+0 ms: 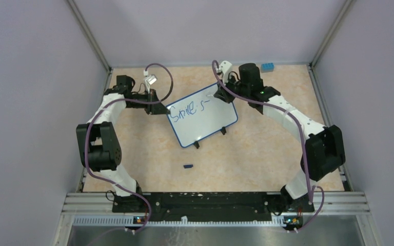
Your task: Write a sentence on the whiteboard
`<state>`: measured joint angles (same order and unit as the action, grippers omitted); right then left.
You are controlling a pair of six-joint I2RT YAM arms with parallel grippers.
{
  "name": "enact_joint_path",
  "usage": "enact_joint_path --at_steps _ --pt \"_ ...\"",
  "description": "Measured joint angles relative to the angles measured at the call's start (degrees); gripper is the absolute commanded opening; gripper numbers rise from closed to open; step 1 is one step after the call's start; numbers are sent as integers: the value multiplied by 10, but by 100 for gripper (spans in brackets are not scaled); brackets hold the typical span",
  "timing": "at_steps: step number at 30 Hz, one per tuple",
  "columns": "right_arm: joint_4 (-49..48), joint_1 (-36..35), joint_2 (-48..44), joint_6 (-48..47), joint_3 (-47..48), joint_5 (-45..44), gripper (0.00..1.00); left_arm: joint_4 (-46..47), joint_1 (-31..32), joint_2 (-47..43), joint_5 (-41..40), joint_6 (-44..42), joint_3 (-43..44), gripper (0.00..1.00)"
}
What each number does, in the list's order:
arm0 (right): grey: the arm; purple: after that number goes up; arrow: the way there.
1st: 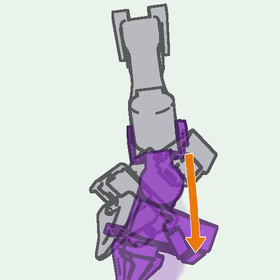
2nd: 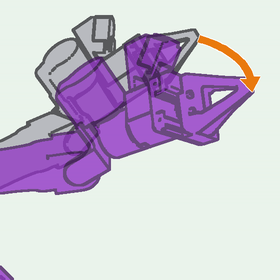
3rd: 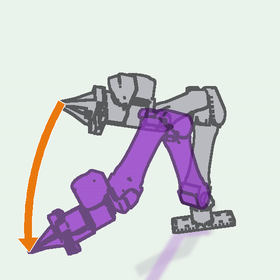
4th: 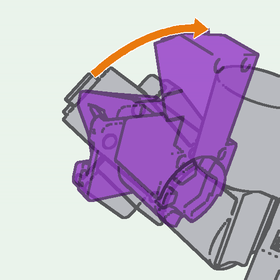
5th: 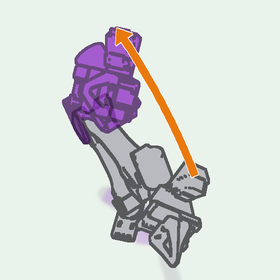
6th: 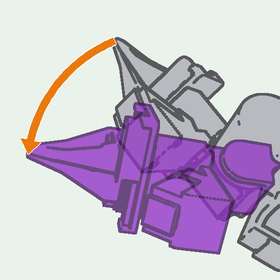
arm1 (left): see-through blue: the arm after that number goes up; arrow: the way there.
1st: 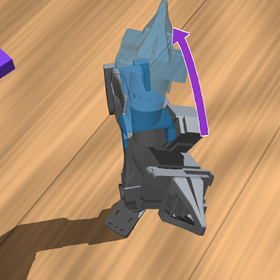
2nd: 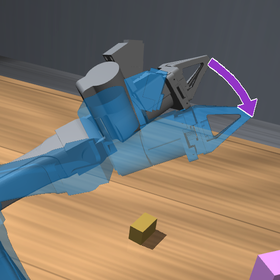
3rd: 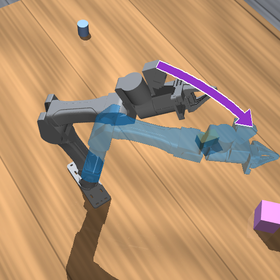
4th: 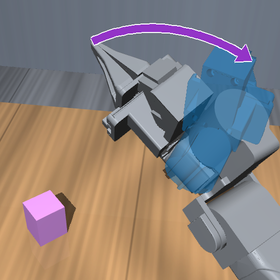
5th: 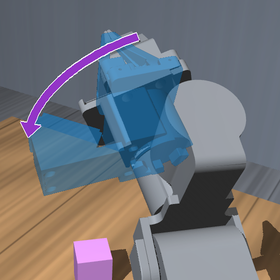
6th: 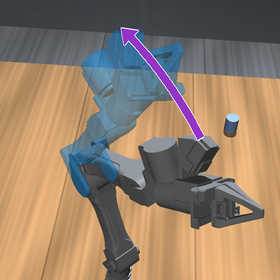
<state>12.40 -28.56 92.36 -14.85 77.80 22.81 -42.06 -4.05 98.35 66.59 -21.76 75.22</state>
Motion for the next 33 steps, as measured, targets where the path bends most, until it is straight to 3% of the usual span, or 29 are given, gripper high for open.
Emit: enact_joint_path --at_steps 33 --pt "10 0 -1 -4 -52 7 0 0 0 0 0 0 0 0"
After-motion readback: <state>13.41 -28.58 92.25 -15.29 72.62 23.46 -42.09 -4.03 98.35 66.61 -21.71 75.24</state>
